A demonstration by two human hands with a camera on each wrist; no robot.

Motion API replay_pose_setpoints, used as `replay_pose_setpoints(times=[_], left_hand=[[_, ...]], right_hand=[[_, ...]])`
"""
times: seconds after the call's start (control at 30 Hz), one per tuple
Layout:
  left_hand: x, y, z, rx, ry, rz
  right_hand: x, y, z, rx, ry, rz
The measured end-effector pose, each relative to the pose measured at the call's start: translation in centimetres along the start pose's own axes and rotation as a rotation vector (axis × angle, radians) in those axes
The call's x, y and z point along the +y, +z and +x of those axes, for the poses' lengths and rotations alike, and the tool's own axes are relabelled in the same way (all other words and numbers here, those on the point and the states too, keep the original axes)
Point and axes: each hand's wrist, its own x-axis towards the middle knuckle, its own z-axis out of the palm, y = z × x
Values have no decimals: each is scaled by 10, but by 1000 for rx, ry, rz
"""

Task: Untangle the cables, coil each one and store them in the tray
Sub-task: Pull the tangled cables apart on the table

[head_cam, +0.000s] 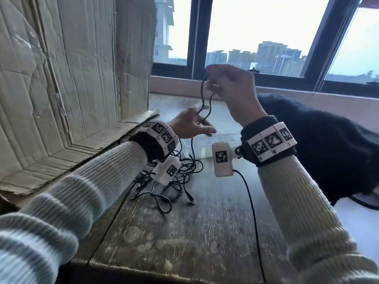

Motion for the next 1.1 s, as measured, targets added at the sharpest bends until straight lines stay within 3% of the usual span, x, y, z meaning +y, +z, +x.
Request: replay_pose_setpoints(times=[0.07,0.27,0.37,0.47,0.57,0.63,0.7,0.83,0.9,0.97,1.1], left_hand=[[-8,3,4,-36,5,-86],[-45,-27,1,39,62,76],[-74,-41,-8,102,92,338],[-87,-56,-19,236,161,511],[-76,-66,-24,294,247,526],[-59,-70,-23,314,252,501],[-39,-71,-19,314,246,483],[8,-57,-16,313,271,409],[20,-51,-13,253,230,303],[30,-47,-12,184,186,125],[54,-39,-10,203,78,-6]], right_hand=[[-16,-13,3,70,-31,-48],[-43,-74,10,346,-84,81],[-44,-103,13,476,-45,158],[-41,-124,13,507,-32,93],[-24,-136,13,525,17,-83],[-12,-131,11,427,92,-400],[-6,-111,4,223,123,-761],[2,-44,-20,-248,1,-841],[7,-23,-32,-495,158,-788],[12,-8,-42,-569,342,-731],[34,8,-49,-530,295,-763]])
